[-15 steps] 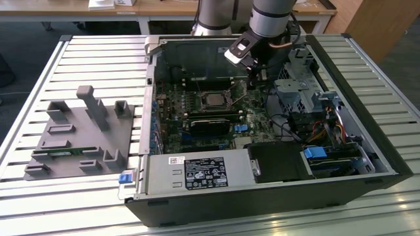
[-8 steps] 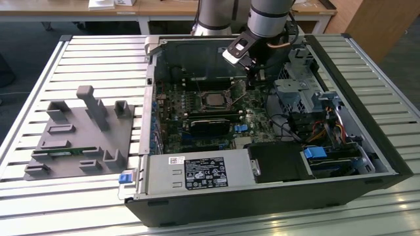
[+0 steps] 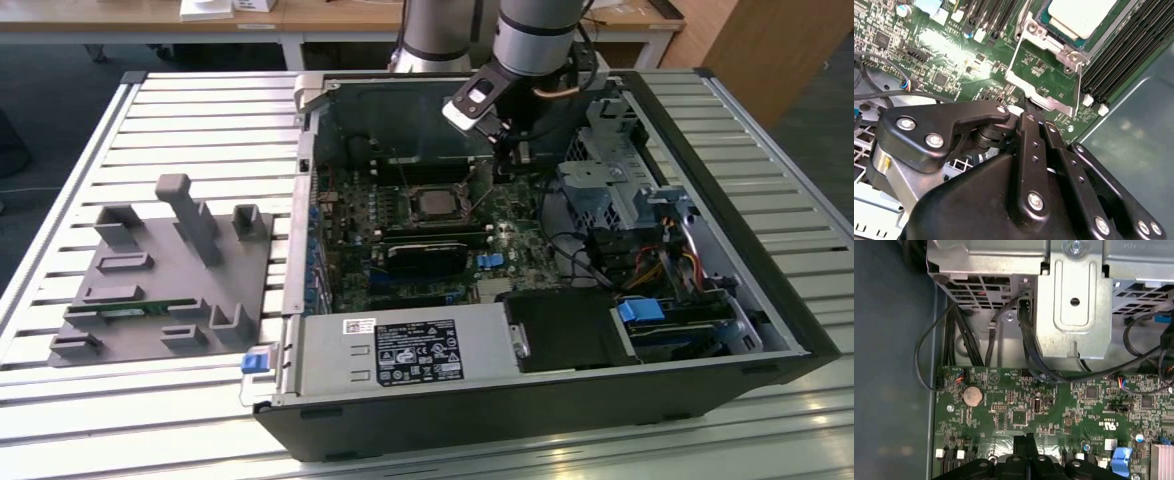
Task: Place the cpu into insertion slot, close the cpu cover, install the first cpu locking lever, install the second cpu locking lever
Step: 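Close the cpu cover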
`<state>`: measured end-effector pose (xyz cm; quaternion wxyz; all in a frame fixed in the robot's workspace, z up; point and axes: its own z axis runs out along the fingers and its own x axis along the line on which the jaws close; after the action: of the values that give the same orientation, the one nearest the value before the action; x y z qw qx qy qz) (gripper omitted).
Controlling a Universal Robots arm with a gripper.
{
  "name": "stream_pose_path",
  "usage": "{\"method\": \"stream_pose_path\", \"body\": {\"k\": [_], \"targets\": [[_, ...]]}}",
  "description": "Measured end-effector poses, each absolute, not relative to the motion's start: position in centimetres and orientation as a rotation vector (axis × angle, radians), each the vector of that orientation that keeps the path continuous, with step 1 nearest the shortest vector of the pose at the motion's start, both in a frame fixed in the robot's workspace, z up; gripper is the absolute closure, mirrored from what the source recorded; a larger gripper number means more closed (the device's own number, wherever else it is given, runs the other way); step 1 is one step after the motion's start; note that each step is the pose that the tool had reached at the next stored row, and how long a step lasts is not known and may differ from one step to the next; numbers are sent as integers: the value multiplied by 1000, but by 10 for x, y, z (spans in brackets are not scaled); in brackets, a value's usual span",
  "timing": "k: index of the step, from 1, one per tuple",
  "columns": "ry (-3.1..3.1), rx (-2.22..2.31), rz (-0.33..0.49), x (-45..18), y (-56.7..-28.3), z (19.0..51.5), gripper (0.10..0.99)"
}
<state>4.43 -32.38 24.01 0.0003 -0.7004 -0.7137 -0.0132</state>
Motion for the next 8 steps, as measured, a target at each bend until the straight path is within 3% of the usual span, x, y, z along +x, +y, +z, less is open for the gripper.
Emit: {"method": "stream_pose_path", "body": {"k": [8], "targets": [[-2242, -2200, -42, 34, -324, 240, 980]]}}
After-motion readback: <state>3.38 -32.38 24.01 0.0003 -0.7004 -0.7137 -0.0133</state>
